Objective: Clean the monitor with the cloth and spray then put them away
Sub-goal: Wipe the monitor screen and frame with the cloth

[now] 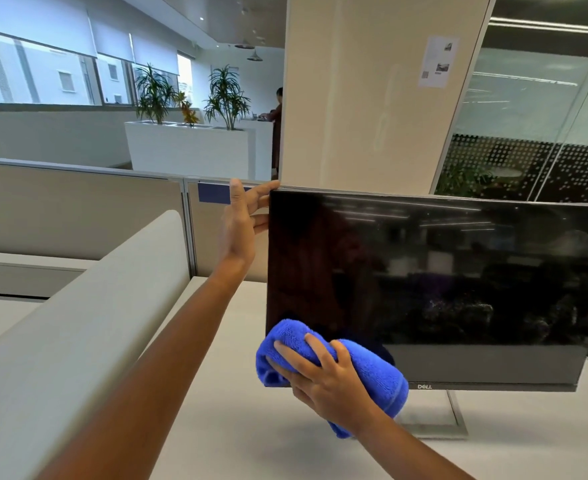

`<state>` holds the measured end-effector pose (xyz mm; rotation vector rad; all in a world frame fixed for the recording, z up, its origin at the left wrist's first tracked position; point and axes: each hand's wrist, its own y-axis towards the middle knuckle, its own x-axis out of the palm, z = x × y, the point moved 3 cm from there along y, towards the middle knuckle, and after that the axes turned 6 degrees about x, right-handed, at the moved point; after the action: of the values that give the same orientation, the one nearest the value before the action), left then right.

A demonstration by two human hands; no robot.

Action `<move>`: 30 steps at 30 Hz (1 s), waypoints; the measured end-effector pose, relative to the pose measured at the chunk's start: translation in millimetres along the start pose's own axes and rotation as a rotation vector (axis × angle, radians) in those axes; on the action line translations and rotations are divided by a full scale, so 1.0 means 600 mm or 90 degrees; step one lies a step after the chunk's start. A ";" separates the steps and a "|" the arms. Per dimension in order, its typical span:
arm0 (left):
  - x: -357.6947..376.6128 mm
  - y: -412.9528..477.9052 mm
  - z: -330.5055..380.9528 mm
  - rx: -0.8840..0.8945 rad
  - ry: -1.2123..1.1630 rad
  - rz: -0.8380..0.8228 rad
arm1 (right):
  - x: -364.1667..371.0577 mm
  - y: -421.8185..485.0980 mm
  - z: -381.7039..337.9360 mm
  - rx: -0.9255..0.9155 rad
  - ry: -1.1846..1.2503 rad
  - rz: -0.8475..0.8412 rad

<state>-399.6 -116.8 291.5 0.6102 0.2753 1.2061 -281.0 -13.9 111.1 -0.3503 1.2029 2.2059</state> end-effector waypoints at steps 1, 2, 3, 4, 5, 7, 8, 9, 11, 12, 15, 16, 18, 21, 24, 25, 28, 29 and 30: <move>0.000 -0.001 0.001 -0.004 0.001 -0.005 | -0.003 -0.001 0.002 -0.012 0.007 -0.009; 0.001 -0.003 0.001 -0.009 0.002 -0.010 | -0.008 0.003 0.007 -0.027 0.009 -0.013; 0.002 -0.004 0.002 -0.015 0.002 -0.015 | -0.012 0.010 0.014 -0.046 0.000 -0.010; 0.002 -0.006 0.003 -0.020 0.002 -0.019 | -0.016 0.019 0.022 -0.061 -0.017 0.001; 0.003 -0.007 0.005 -0.026 0.000 -0.023 | -0.021 0.033 0.034 -0.059 -0.031 0.023; 0.004 -0.010 0.007 -0.041 -0.007 -0.033 | -0.035 0.071 0.069 0.000 -0.033 0.088; 0.004 -0.012 0.007 -0.048 -0.010 -0.037 | -0.044 0.095 0.090 0.037 -0.037 0.118; 0.005 -0.013 0.007 -0.054 -0.015 -0.039 | -0.054 0.120 0.113 0.067 -0.049 0.141; 0.005 -0.017 0.006 -0.062 -0.028 -0.041 | -0.074 0.173 0.160 0.125 -0.085 0.162; 0.004 -0.020 0.004 -0.065 -0.031 -0.041 | -0.084 0.199 0.181 0.160 -0.095 0.166; 0.000 -0.031 -0.003 -0.064 -0.017 -0.043 | -0.100 0.254 0.215 0.247 -0.072 0.165; -0.002 -0.034 -0.006 -0.065 -0.019 -0.042 | -0.097 0.260 0.214 0.262 -0.053 0.159; -0.005 -0.038 -0.010 -0.071 -0.034 -0.035 | -0.086 0.255 0.196 0.276 -0.030 0.153; -0.006 -0.040 -0.014 -0.078 -0.049 -0.030 | -0.066 0.225 0.158 0.253 -0.033 0.145; -0.005 -0.042 -0.016 -0.090 -0.059 -0.031 | -0.050 0.189 0.123 0.209 -0.036 0.152; -0.005 -0.043 -0.018 -0.094 -0.070 -0.031 | -0.044 0.175 0.112 0.194 -0.024 0.155; -0.005 -0.042 -0.022 -0.093 -0.080 -0.022 | -0.030 0.131 0.079 0.154 -0.007 0.146; -0.005 -0.043 -0.024 -0.090 -0.077 -0.018 | -0.026 0.118 0.070 0.142 -0.005 0.136; -0.004 -0.044 -0.025 -0.087 -0.072 -0.017 | -0.022 0.104 0.061 0.129 -0.004 0.122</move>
<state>-387.5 -120.7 264.1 0.5515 0.1041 1.1506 -307.1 -14.1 179.9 -0.1495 1.4960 2.2152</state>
